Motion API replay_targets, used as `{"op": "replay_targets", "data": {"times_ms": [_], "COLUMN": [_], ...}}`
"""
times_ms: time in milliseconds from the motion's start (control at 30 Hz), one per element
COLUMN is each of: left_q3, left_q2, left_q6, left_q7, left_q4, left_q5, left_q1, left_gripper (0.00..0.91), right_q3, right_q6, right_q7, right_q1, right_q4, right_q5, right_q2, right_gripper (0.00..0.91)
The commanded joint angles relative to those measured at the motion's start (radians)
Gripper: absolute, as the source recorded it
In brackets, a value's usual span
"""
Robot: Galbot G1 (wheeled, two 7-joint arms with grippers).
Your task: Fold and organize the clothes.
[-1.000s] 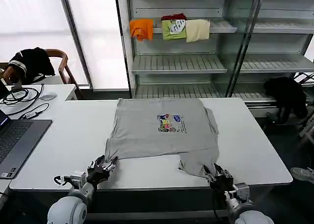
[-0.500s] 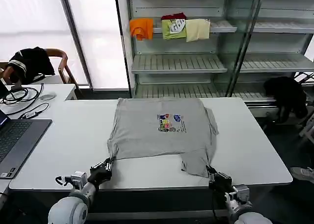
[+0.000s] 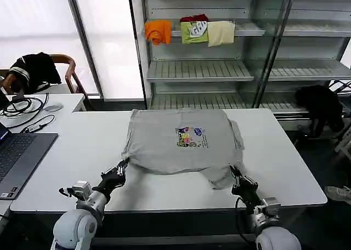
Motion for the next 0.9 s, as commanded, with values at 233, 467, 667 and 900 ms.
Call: {"op": "replay_targets", "data": {"times_ms": [233,467,667,900], "left_q3": [0.009,0.014,0.012,0.017], "left_q2": [-0.05,-0.066,-0.063,-0.058], "left_q6": [0.019,0.038,0.039,0.041], "left_q7": [-0.024,-0.053,-0.055,-0.05], "left_q4": [0.155,0.248,0.286,0.303], "left_q5": [0.013,0.033,0.035,0.053], "left_q1": [-0.235,-0.285,-0.297,-0.297], "left_gripper": [0.0,0.0,0.01,0.01], "right_q3": [-0.02,-0.023,-0.023,-0.025], "right_q6": [-0.008,-0.001,0.003,0.0], "right_q7": [0.003,0.0,0.009,0.004], "right_q1": [0.543,0.611,0.639,0.647], "right_q4": [-0.45,-0.572,-0.616,-0.623], "right_q5": [-0.123,-0.172,-0.2,-0.235], "right_q2": [0.113,0.134,0.139,0.136], "right_gripper": [0.0,0.0,0.0,0.0]}}
